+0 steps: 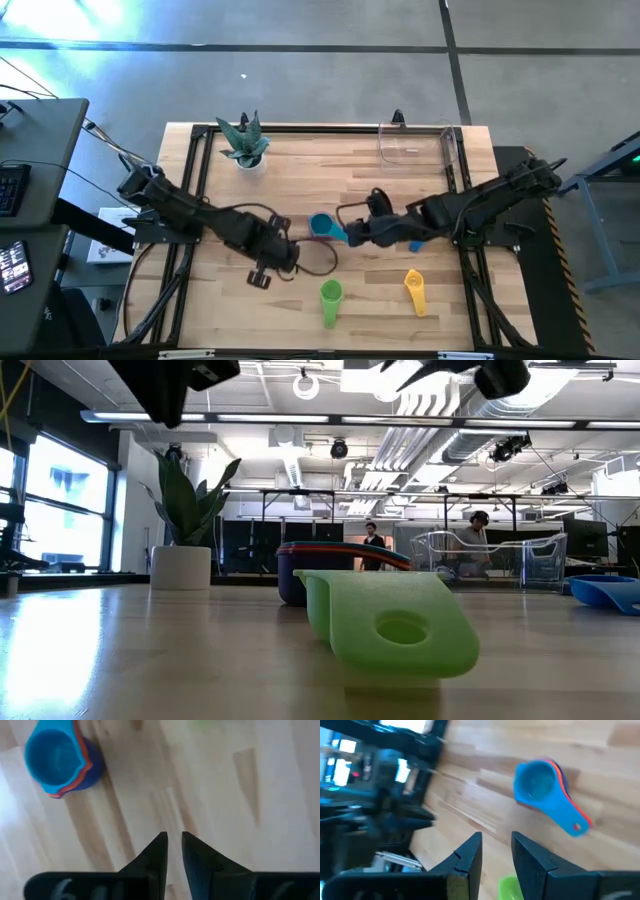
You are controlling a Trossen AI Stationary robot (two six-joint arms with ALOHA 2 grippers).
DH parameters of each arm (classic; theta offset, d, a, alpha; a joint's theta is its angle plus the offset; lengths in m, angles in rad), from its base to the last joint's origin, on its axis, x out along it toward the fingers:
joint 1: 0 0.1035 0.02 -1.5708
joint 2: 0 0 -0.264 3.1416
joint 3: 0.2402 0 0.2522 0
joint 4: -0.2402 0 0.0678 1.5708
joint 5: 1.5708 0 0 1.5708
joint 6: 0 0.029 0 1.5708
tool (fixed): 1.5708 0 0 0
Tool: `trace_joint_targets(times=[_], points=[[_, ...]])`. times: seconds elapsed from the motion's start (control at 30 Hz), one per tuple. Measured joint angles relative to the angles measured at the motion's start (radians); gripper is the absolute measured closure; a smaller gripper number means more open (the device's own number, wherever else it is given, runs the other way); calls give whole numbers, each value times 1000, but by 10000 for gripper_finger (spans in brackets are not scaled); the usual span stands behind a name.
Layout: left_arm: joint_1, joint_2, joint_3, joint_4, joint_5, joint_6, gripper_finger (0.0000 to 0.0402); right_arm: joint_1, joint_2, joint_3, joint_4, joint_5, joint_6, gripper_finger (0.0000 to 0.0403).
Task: Nest measuring cups in basket
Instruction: Stack the green measuring cup on top of the light blue measuring cup
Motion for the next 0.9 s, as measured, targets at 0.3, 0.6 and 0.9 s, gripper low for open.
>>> trace_joint_targets(times=[0.3, 0.6, 0.9], points=[[-88, -3, 0, 0, 0, -94, 355, 91, 139, 0, -26, -39, 194, 307], [-99, -3, 0, 0, 0, -132, 355, 146, 262, 0, 29, -61, 307, 307], [-95, -3, 0, 5, -1, -130, 355, 156, 393, 1, 150, -97, 276, 307]])
